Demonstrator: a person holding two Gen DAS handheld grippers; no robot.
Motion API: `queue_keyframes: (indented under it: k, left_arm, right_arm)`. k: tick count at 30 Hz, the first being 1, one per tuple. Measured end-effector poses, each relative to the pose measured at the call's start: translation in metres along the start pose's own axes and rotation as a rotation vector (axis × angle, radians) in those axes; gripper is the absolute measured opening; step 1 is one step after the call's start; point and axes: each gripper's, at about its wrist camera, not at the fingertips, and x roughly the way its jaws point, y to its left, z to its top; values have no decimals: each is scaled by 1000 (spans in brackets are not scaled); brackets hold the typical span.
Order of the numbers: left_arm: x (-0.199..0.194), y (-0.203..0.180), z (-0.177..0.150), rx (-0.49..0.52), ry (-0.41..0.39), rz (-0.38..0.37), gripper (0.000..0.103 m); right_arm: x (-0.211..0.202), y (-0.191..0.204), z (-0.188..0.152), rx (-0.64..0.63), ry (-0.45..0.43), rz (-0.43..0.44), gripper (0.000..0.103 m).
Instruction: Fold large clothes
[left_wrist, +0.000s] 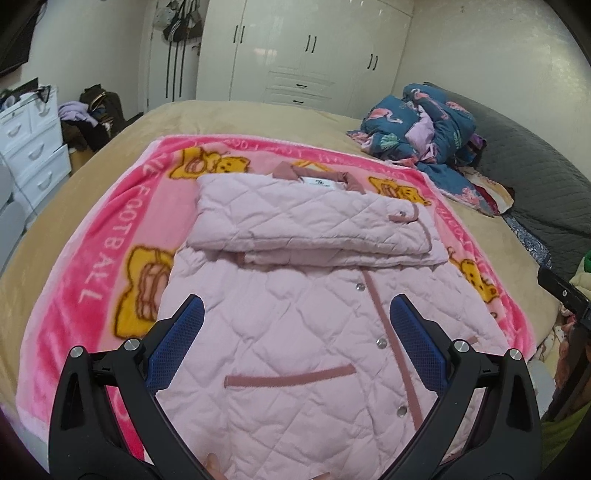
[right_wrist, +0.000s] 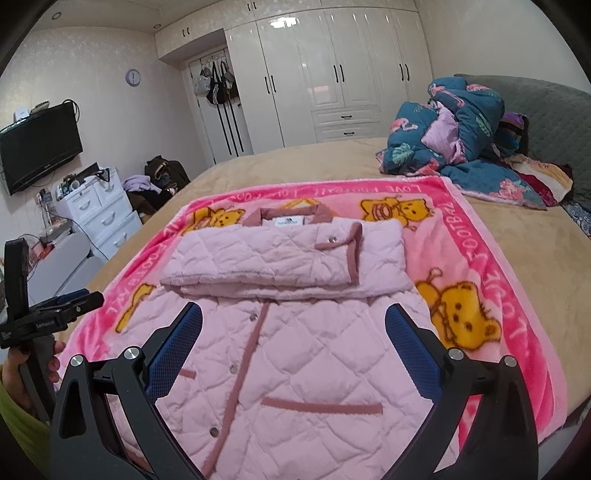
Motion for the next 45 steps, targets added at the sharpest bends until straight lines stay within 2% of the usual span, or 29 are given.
queue_keyframes:
  k: [15,28,35,45]
  left_arm:
    - [10,14,-42,12,68,51,95]
    - [11,23,-75,17,135,88,95]
    - [11,23,-96,54,169,117,95]
    - [9,40,-120,32,219,150,95]
  right_arm:
    - [-1,-25,-46,-8,84,-51,99]
    - [-3,-63,-87,22,182,-112,99]
    - [-2,-83,-111,58,259,-109,99]
    - [-3,-100,-136,68,348,-111,99]
